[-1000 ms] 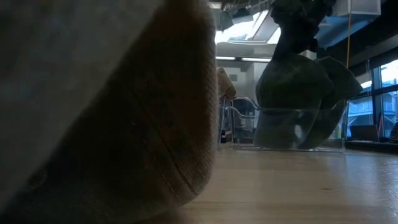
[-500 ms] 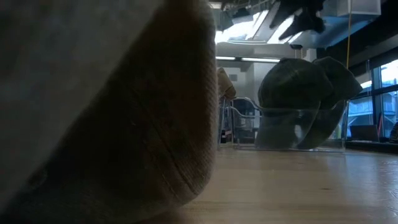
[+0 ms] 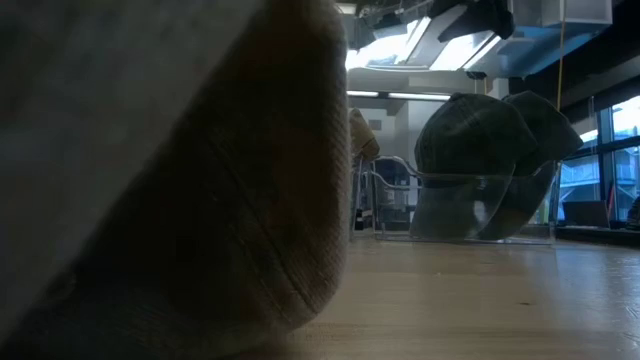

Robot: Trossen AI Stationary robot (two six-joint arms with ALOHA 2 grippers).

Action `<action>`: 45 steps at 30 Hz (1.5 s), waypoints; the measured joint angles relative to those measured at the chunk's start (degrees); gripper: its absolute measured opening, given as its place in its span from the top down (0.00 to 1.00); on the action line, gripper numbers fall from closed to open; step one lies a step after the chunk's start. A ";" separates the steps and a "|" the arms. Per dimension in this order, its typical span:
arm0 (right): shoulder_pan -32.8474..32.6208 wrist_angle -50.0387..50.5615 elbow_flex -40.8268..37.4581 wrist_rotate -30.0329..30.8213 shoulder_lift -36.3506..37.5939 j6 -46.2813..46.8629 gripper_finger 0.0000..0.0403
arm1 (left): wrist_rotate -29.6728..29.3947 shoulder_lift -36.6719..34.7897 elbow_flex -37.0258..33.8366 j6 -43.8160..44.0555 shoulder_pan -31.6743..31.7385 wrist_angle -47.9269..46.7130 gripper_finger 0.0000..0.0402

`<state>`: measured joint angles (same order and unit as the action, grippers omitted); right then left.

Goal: Pick & Place hat
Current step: Put the black cap into the right transparent bin

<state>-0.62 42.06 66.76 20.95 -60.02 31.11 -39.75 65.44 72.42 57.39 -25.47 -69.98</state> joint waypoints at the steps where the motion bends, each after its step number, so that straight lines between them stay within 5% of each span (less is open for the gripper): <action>1: -0.37 -0.40 -0.34 0.00 0.03 0.00 0.43 | -0.63 0.98 0.00 1.26 -1.61 -0.21 0.70; 13: -1.21 -2.16 -1.46 -0.07 0.01 -0.06 0.43 | 0.09 6.67 -5.01 16.89 -8.26 -6.26 0.70; 19: -1.21 -2.05 -1.46 -0.11 0.01 -0.09 0.43 | -1.33 -3.25 -25.21 29.39 -12.78 12.80 0.71; 28: -1.21 -2.03 -1.46 -0.05 0.01 -0.56 0.43 | -2.35 -9.74 -47.31 31.95 -13.44 40.61 0.71; 36: -1.21 -2.03 -1.46 -0.02 0.01 -0.59 0.43 | -5.24 -9.52 -51.98 27.47 -13.25 47.75 0.71; 45: -1.18 -2.80 -1.46 0.46 0.01 -1.66 0.43 | -5.28 -9.52 -51.98 0.15 -11.44 49.58 0.71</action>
<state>-1.80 39.26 65.30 21.41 -60.01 29.45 -45.03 55.92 20.45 57.55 -36.91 -20.40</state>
